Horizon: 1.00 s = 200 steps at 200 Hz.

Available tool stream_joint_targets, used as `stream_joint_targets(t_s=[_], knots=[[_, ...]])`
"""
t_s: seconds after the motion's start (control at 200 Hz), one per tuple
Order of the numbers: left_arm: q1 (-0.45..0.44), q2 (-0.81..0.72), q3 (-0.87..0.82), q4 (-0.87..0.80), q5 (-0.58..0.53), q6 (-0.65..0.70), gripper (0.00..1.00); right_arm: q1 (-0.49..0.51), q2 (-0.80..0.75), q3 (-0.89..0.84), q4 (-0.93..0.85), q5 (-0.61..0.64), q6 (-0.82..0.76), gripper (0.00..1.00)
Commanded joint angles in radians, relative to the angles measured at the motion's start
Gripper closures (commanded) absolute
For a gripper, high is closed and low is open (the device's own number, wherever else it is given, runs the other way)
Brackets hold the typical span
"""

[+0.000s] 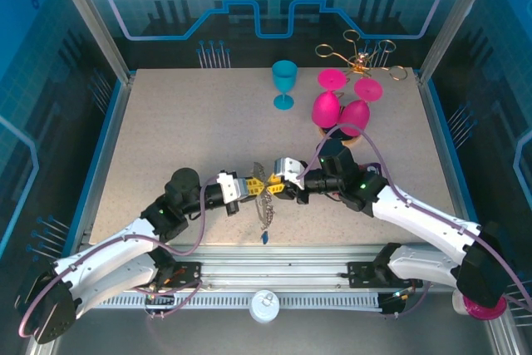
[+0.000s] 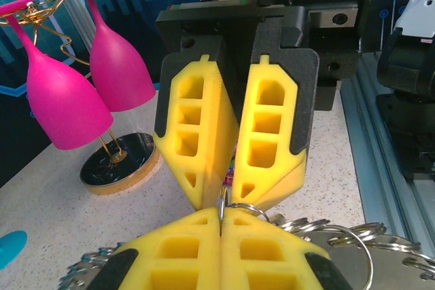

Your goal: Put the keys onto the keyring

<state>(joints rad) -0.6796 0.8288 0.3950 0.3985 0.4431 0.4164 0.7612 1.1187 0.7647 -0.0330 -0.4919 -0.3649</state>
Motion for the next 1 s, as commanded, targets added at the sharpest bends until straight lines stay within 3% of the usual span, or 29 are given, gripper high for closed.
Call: stream_joint_targets(t_s=[0.0, 0.285, 0.385, 0.43, 0.575, 0.68, 0.921, 0.996], knots=[[0.005, -0.01, 0.016, 0.066, 0.042, -0.014, 1.0, 0.013, 0.007, 0.007, 0.04, -0.026, -0.012, 0.81], [0.006, -0.004, 0.016, 0.072, 0.049, -0.023, 1.0, 0.017, 0.013, 0.011, 0.073, -0.058, 0.004, 0.85], [0.006, -0.005, 0.018, 0.066, 0.033, -0.025, 1.0, 0.019, 0.013, 0.023, 0.049, -0.066, -0.005, 1.0], [0.007, -0.009, 0.021, 0.049, 0.012, -0.021, 1.0, 0.02, 0.011, 0.033, 0.026, -0.059, -0.017, 1.0], [0.008, -0.031, 0.068, -0.111, -0.057, 0.024, 0.89, 0.034, 0.016, 0.107, -0.171, -0.005, -0.105, 1.0], [0.007, -0.026, 0.127, -0.274, -0.086, 0.07, 0.87, 0.071, 0.055, 0.204, -0.367, 0.069, -0.196, 1.0], [0.005, 0.021, 0.224, -0.474, -0.096, 0.141, 0.9, 0.129, 0.136, 0.383, -0.555, 0.145, -0.284, 1.0], [0.005, 0.025, 0.236, -0.497, -0.083, 0.154, 0.97, 0.132, 0.135, 0.399, -0.536, 0.143, -0.27, 1.0]])
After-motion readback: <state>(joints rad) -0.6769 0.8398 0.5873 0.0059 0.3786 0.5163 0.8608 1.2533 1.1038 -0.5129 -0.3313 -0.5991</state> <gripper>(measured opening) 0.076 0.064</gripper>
